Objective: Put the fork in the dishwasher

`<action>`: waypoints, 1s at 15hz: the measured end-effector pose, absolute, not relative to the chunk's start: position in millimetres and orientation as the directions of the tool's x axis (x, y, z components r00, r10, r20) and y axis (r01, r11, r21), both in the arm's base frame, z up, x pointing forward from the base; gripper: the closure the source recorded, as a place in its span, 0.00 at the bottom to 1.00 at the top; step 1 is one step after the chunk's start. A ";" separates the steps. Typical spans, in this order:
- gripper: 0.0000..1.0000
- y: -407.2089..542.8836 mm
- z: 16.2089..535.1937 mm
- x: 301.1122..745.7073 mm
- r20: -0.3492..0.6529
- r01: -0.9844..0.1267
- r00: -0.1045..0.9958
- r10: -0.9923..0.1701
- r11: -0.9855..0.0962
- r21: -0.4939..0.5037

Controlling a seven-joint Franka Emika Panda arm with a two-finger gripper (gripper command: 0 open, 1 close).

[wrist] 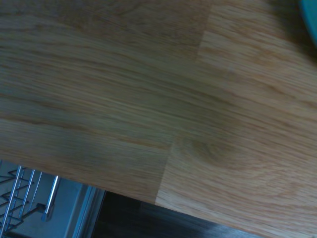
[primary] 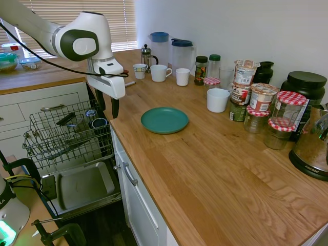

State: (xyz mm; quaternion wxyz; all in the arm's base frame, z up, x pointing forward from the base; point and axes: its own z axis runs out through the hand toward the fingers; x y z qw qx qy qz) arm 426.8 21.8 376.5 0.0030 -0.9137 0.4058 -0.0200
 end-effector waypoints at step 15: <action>0.00 154.1 412.5 553.9 0.148 -0.702 0.673 -0.725 -0.688 -0.182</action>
